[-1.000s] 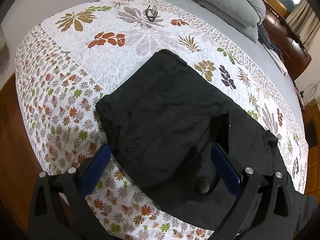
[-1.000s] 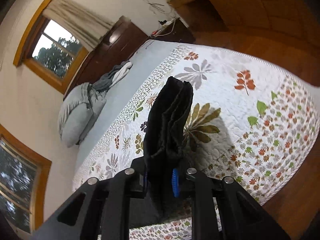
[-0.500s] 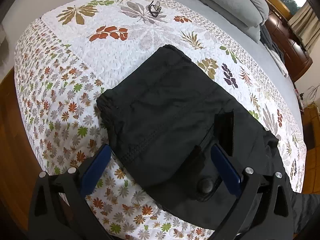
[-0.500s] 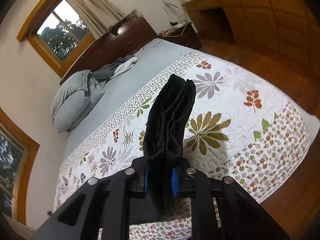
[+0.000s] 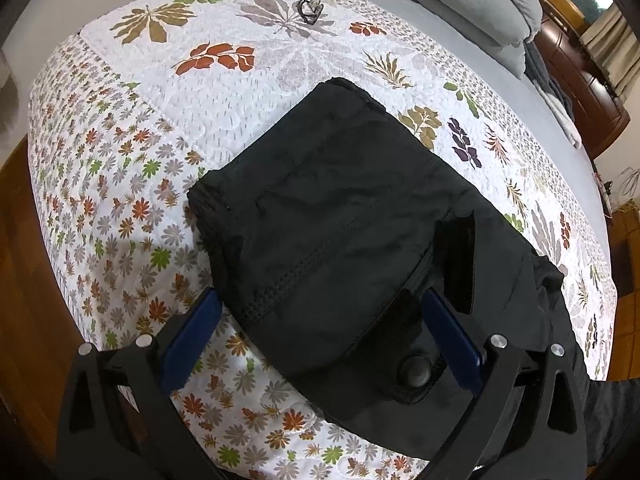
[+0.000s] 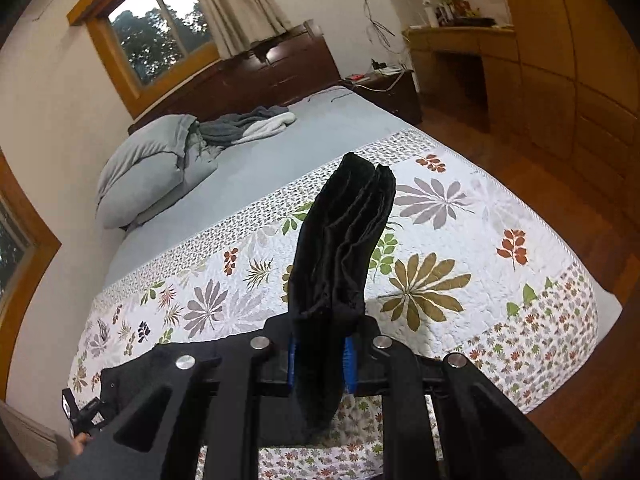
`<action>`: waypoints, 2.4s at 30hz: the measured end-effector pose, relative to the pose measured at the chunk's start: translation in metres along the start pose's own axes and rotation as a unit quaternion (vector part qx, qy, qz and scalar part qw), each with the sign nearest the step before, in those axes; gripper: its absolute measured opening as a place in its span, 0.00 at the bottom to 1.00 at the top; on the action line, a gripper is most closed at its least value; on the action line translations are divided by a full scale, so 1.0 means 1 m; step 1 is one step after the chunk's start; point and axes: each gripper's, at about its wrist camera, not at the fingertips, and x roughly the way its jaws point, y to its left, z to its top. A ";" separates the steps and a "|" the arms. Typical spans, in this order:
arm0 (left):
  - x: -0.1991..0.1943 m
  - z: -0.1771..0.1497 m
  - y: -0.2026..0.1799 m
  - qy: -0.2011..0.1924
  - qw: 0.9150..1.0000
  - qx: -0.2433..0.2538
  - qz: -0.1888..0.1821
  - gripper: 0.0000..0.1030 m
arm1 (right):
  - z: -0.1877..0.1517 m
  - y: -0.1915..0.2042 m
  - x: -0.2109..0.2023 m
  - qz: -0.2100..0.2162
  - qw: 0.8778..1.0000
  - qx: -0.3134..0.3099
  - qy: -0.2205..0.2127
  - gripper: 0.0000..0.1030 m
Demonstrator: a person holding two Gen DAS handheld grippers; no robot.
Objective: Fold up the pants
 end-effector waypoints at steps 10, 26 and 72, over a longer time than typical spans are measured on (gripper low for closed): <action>0.000 0.001 0.001 0.000 1.000 0.000 -0.003 0.97 | 0.005 0.020 -0.001 0.002 0.999 -0.034 -0.003 0.17; -0.006 -0.001 0.004 -0.005 1.000 -0.005 -0.024 0.97 | -0.001 0.079 0.006 -0.019 0.993 -0.118 0.018 0.17; -0.021 -0.002 0.033 -0.024 0.993 -0.034 -0.108 0.97 | -0.160 0.301 0.130 -0.095 0.903 -0.392 0.149 0.16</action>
